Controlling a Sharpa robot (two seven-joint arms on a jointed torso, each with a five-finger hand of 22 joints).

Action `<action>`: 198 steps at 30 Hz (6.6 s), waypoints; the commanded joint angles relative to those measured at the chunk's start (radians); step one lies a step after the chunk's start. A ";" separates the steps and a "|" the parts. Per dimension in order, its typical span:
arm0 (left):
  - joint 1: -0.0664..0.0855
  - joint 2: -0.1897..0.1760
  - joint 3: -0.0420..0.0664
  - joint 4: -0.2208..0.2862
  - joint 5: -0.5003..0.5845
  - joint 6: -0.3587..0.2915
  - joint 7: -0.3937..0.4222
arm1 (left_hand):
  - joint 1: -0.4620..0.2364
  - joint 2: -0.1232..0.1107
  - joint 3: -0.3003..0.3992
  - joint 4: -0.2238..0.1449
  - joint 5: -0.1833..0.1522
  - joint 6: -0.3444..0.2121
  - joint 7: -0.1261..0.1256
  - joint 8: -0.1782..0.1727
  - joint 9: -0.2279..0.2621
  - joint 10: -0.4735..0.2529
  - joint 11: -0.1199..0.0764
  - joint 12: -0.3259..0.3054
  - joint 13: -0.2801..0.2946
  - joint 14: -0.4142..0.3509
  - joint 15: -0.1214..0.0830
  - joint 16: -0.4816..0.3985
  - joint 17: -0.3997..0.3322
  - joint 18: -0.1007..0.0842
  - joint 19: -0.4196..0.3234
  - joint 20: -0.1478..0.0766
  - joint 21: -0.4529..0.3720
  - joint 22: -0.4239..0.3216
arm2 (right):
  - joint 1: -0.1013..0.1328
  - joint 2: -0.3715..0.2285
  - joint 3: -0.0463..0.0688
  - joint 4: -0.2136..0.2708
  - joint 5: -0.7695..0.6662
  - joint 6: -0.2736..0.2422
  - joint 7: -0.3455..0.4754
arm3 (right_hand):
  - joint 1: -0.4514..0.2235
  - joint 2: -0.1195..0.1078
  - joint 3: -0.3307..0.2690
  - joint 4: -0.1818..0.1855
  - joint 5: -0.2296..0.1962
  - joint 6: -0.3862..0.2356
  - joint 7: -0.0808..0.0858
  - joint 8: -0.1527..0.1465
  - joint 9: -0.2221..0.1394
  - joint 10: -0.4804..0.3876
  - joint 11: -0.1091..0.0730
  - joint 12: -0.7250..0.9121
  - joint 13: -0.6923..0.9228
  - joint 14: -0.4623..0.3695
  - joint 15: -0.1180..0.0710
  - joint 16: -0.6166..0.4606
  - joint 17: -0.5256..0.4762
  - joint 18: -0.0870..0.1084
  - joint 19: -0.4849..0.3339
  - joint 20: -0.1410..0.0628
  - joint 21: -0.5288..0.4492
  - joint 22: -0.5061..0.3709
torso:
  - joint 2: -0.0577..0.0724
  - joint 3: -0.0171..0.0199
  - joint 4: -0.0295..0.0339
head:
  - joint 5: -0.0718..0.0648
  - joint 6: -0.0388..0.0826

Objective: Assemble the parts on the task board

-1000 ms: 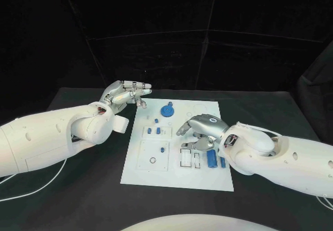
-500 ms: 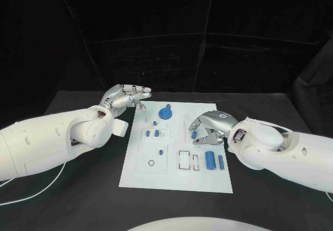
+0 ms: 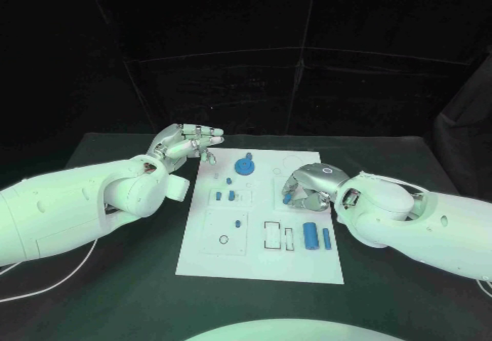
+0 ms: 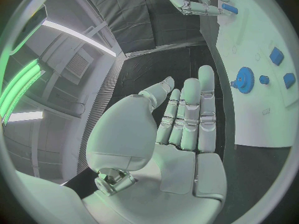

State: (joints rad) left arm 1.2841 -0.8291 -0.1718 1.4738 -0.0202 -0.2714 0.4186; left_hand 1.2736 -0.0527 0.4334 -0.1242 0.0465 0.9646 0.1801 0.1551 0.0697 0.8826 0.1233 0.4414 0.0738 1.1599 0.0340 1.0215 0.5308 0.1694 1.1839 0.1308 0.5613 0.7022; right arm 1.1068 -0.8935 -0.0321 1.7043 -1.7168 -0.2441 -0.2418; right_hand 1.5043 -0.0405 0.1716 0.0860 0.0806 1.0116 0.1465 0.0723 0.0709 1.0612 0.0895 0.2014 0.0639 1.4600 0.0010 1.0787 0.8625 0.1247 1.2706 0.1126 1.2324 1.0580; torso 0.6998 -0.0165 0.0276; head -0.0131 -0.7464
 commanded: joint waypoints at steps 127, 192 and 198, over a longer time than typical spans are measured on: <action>0.001 0.020 0.000 -0.020 0.002 0.029 -0.005 | -0.003 -0.002 -0.003 -0.002 0.005 -0.005 0.005 0.005 -0.002 -0.009 0.000 0.014 -0.002 -0.011 0.000 0.000 -0.007 0.013 -0.004 -0.001 -0.010 -0.006 | -0.060 0.299 -0.004 -0.012 -0.009 -0.030 0.128 | -0.131 -0.115 0.126 -0.030 0.027 -0.078 0.039 -0.010 -0.006 -0.060 0.037 -0.126 0.001 -0.082 0.035 -0.057 -0.139 0.017 -0.131 0.029 -0.086 -0.119 | -0.001 0.0000 -0.0013 | 0.074 -0.035; 0.001 -0.004 -0.007 -0.009 0.002 0.042 -0.012 | -0.019 0.001 -0.011 0.009 0.004 0.000 0.002 0.015 0.000 -0.014 -0.001 0.023 -0.003 -0.014 0.001 0.004 -0.015 0.013 -0.004 0.001 -0.017 -0.012 | -0.114 -0.128 -0.004 0.165 0.120 0.050 -0.314 | -0.351 -0.057 -0.345 0.207 0.173 -0.008 -0.063 0.278 0.143 0.341 -0.083 0.975 1.102 0.064 -0.060 0.365 0.460 -0.083 0.181 -0.058 0.241 0.348 | -0.010 -0.0027 -0.0281 | -0.060 -0.015; 0.001 -0.006 -0.007 -0.008 0.002 0.044 -0.015 | -0.019 0.001 -0.011 0.009 0.004 0.000 0.002 0.015 0.000 -0.014 -0.001 0.023 -0.003 -0.014 0.001 0.004 -0.015 0.013 -0.004 0.001 -0.017 -0.012 | -0.124 -0.104 -0.004 0.152 0.115 0.050 -0.315 | -0.327 -0.039 -0.337 0.204 0.183 -0.013 -0.063 0.287 0.155 0.336 -0.084 0.973 1.107 0.064 -0.060 0.365 0.462 -0.083 0.181 -0.058 0.241 0.349 | -0.009 -0.0033 -0.0303 | -0.059 -0.016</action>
State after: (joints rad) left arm 1.2840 -0.8342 -0.1793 1.4631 -0.0198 -0.2410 0.4025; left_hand 1.2633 -0.0530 0.4266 -0.1174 0.0465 0.9646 0.1801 0.1659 0.0691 0.8755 0.1234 0.4607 0.0716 1.1527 0.0340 1.0215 0.5172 0.1693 1.1839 0.1308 0.5508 0.6909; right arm 0.9911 -1.0010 -0.0291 1.8630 -1.5860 -0.2247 -0.5461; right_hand 1.1741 -0.0833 -0.1687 0.2919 0.2605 1.0062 0.0828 0.3633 0.2282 1.4025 0.0071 1.1773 1.1698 1.4632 -0.0521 1.4392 1.3079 0.0538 1.4460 0.0535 1.4697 1.3077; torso 0.6907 -0.0193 -0.0013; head -0.0717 -0.7619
